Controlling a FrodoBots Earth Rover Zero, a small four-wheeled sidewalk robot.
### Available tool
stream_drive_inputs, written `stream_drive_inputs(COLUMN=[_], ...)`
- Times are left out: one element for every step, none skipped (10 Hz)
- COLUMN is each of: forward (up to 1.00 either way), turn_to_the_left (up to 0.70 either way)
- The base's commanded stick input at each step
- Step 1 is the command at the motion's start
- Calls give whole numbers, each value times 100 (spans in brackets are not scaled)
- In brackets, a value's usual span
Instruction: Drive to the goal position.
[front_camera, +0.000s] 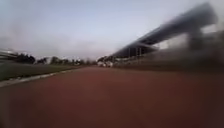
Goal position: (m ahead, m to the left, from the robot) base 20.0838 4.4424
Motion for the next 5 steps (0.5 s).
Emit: stream_drive_inputs(forward=[70, 70, 70, 70, 70], turn_to_the_left=[0, 0, 0, 0, 0])
